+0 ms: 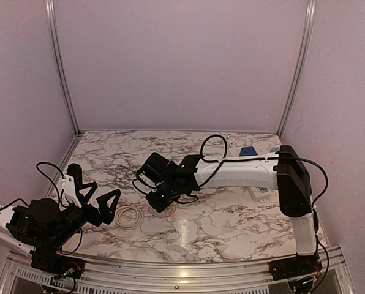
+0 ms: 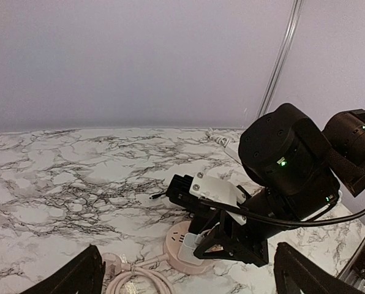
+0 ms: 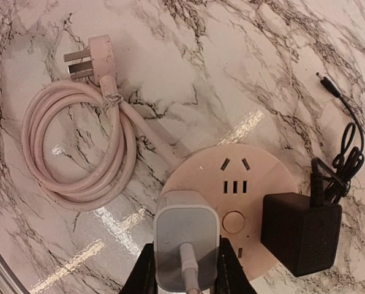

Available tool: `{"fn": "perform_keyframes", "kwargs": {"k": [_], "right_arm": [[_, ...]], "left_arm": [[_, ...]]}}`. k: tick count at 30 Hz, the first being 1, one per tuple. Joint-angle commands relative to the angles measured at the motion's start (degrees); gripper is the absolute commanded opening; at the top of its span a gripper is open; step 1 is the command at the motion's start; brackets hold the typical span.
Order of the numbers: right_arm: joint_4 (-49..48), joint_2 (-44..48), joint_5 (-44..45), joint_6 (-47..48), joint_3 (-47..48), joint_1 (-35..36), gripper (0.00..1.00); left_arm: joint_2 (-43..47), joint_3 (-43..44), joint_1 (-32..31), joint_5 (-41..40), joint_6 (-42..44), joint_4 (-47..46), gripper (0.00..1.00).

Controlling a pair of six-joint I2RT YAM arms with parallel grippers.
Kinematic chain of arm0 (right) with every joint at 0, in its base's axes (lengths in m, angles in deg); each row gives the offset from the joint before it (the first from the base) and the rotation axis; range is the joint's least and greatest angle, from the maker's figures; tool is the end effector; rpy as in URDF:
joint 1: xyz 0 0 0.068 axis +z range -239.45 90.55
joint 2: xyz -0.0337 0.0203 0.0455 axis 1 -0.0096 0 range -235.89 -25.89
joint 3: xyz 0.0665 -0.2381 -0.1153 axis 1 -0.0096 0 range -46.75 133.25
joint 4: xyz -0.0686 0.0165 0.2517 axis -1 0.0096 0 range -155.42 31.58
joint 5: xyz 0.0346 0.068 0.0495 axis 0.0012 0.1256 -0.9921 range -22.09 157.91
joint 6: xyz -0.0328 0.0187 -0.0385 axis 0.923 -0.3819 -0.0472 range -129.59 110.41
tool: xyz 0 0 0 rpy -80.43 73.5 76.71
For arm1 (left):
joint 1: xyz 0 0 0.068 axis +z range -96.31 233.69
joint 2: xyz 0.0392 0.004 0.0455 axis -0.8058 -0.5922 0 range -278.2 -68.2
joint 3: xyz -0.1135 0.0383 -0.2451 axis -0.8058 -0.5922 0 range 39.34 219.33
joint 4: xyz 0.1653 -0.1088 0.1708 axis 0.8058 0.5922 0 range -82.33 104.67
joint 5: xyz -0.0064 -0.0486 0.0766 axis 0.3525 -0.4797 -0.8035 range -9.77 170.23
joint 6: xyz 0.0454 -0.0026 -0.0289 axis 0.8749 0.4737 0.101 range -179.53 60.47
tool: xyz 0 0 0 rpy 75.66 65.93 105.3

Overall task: Insert the plug
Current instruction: Insert the plug into the socket slot.

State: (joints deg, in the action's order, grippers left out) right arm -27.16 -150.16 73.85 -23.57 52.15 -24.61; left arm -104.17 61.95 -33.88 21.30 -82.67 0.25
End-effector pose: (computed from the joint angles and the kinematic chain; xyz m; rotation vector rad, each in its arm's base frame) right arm 0.2008 0.4186 0.1829 -1.1325 2.4583 0.2941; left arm 0.0368 -0.1490 0.2608 0.1513 1.6539 -0.6219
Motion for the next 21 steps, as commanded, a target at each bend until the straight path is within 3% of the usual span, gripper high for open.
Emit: {"fn": "perform_keyframes", "kwargs": {"k": [1, 10, 21], "right_arm": [[7.32, -13.1, -7.09, 1.26, -7.67, -0.95, 0.0], [5.42, -12.69, -8.17, 1.15, -13.52, -0.95, 0.0], [9.9, -8.03, -3.18, 0.97, -4.21, -1.1, 0.0]], "left_arm": [[0.16, -0.35, 0.12, 0.4, -0.13, -0.31, 0.98], [0.91, -0.55, 0.12, 0.4, -0.7, 0.02, 0.98], [1.18, -0.35, 0.12, -0.11, -1.28, 0.35, 0.98]]}}
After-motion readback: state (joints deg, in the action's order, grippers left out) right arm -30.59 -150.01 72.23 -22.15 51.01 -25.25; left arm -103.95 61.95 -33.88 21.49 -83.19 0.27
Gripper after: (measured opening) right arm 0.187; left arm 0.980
